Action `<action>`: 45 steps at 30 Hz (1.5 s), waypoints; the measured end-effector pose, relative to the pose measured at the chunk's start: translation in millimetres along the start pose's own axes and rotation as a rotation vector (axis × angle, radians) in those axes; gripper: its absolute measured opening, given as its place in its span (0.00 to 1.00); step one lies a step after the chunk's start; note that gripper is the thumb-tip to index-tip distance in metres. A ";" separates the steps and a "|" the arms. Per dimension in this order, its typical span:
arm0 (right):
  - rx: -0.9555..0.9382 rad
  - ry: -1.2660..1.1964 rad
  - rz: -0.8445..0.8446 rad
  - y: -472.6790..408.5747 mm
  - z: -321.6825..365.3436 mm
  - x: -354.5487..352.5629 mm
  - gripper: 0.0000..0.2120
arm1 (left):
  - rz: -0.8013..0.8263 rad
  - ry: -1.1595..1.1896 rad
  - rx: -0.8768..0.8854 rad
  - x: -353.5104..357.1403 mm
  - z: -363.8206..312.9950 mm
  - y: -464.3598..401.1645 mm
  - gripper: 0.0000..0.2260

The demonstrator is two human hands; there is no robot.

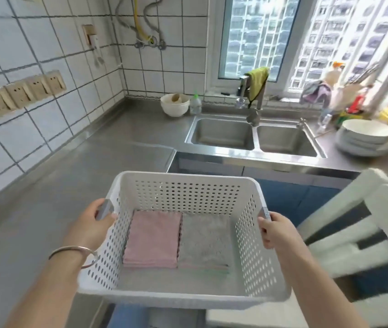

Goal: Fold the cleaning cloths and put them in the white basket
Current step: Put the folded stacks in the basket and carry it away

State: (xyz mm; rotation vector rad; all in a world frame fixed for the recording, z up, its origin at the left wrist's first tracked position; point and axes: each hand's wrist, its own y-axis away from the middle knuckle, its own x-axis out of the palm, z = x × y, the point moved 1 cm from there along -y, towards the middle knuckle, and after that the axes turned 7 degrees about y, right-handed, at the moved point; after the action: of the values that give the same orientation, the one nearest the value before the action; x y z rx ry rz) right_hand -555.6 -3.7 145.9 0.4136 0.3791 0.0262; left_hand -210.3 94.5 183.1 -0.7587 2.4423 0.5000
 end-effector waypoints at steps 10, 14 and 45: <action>0.231 -0.099 -0.417 120.5 -135.9 -152.9 0.08 | 0.437 -0.102 0.226 149.0 -68.0 79.6 0.15; 0.343 -0.178 -0.616 182.9 -175.9 -183.2 0.08 | 0.610 -0.150 0.362 204.4 -94.3 114.8 0.16; 0.287 -0.481 -1.069 322.9 -309.2 -575.4 0.13 | 1.226 0.084 0.657 575.8 -356.7 443.4 0.07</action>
State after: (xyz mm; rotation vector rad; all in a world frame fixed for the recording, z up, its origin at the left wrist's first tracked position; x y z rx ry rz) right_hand -1186.7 353.8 216.2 0.4412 0.0873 -1.1610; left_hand -1016.7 29.5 212.5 1.0583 2.6397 0.0200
